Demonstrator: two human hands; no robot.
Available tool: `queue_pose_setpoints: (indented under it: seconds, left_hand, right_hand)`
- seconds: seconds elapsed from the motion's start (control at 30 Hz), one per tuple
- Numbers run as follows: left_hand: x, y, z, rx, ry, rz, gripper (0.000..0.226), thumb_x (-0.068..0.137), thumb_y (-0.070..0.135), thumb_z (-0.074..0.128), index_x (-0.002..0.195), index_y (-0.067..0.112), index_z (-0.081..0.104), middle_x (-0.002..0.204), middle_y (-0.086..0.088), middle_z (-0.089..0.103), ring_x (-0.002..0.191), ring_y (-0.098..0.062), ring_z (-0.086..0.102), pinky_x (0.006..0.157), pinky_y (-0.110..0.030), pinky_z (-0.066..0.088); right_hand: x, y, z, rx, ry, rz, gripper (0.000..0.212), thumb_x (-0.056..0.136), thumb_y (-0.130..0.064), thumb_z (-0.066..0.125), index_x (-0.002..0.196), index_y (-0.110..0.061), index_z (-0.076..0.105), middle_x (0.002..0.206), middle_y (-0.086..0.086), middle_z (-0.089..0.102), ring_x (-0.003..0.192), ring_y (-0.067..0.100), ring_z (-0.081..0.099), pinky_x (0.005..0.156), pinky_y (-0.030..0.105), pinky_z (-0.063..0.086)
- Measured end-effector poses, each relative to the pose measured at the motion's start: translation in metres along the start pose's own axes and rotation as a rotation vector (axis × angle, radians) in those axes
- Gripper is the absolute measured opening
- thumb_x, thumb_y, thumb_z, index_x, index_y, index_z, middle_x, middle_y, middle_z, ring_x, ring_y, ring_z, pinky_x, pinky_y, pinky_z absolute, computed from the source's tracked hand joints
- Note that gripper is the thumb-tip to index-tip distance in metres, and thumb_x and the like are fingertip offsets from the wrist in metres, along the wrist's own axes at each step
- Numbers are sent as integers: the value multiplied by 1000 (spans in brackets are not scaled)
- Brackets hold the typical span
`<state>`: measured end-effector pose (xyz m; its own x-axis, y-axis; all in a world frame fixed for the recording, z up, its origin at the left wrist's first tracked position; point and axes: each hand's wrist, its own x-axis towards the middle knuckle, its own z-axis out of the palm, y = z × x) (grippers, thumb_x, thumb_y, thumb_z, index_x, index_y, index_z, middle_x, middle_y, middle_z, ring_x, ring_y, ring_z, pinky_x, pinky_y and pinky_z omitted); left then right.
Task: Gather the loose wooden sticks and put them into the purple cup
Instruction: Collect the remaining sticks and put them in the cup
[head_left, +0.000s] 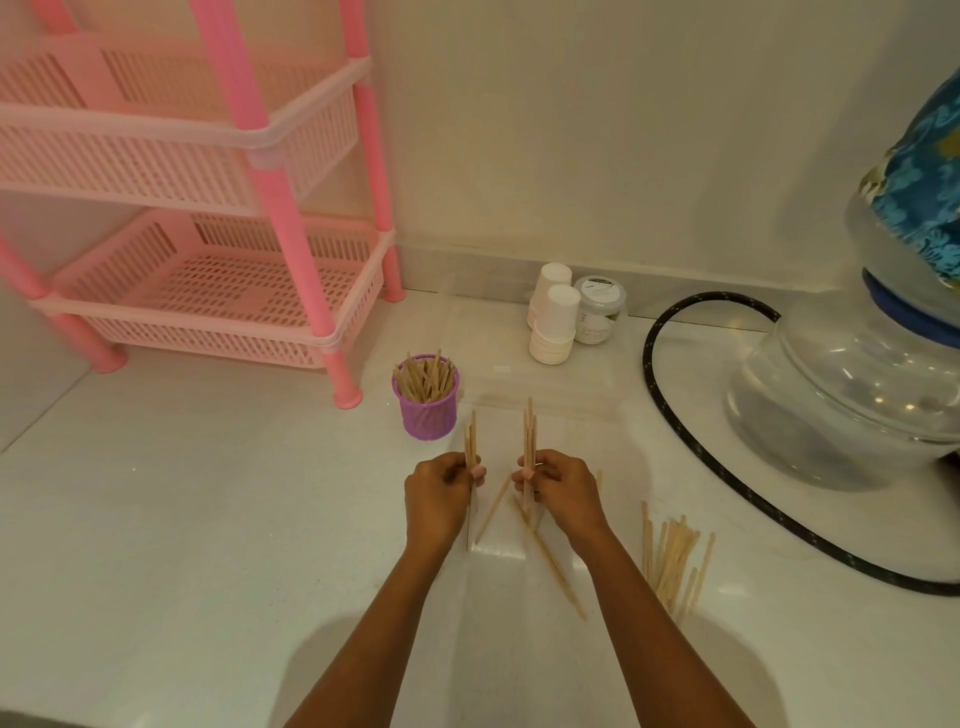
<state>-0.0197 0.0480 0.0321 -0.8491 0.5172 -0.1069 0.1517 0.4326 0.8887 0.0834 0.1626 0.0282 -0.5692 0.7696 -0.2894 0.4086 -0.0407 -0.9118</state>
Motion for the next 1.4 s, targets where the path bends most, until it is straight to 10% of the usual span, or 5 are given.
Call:
queue_pose_setpoints:
  seconds: [0.33,0.73,1.07,1.4]
  left_hand:
    - [6,16,-7,-196,63,104,11,87,15,69,94,15,77,79,2,75,73,-17,72,76,-39,61]
    - [59,68,-70,-450,329,187,16,87,7,68,101,6,75,87,0,75,75,-1,70,72,-12,55]
    - [95,67,-70,-420,341,210,15,86,9,69,98,14,76,90,0,75,88,-14,70,82,-28,57]
    - [101,60,-67,-436,313,181,23,85,9,71,108,8,72,100,2,72,90,3,65,75,-6,50]
  right_hand:
    - [-4,-26,13,79,9,-175,11,87,-13,66,94,-19,73,86,-1,76,87,11,72,90,41,56]
    - [27,-114,55,118,39,-457,25,88,-9,63,85,-32,72,87,-2,75,87,17,71,83,47,57]
    - [54,-136,84,58,79,-422,8,91,-13,63,96,-14,69,91,3,74,86,16,70,80,37,59]
    - [65,-133,84,110,90,-385,24,87,-10,67,111,-9,67,104,3,73,92,8,67,77,8,52]
